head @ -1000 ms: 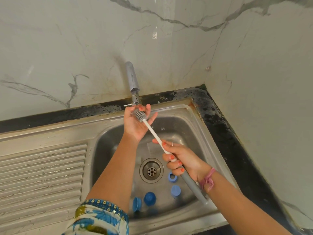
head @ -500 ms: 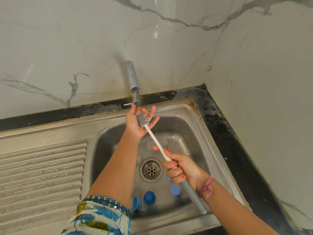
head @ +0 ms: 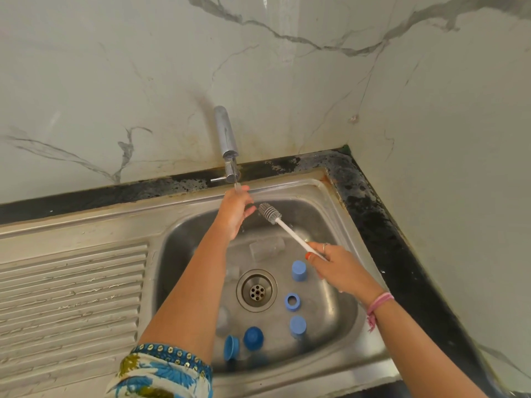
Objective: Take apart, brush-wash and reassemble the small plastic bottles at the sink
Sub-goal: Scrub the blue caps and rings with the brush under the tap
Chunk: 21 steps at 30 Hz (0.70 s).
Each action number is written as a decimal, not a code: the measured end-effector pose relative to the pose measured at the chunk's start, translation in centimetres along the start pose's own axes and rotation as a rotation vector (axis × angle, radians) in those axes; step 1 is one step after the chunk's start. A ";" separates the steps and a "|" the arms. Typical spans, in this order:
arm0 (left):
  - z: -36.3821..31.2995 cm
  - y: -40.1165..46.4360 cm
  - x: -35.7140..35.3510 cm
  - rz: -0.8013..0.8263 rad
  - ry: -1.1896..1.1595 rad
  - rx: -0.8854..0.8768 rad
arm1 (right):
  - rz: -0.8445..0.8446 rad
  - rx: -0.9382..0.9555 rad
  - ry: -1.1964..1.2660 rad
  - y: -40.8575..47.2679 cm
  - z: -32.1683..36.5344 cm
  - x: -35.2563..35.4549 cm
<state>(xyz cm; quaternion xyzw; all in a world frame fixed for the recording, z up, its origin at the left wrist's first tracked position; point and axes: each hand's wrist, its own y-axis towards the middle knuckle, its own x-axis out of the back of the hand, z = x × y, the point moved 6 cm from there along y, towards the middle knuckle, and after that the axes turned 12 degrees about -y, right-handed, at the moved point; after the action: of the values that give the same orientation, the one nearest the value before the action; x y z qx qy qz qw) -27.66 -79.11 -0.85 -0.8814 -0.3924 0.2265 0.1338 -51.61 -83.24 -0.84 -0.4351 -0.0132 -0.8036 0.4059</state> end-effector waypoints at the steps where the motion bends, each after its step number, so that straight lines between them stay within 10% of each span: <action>1: -0.1 0.1 0.4 0.004 0.082 -0.053 | 0.005 -0.022 0.037 0.1 -0.1 -0.2; 21: -0.1 0.0 3.0 -0.093 0.047 -0.143 | 0.122 -0.023 0.248 1.1 1.5 -2.9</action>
<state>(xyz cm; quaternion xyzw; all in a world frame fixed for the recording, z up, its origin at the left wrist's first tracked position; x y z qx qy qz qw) -25.80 -76.86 -1.67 -0.8746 -0.4447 0.1707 0.0903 -48.99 -81.53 -2.33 -0.3369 0.0727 -0.8253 0.4473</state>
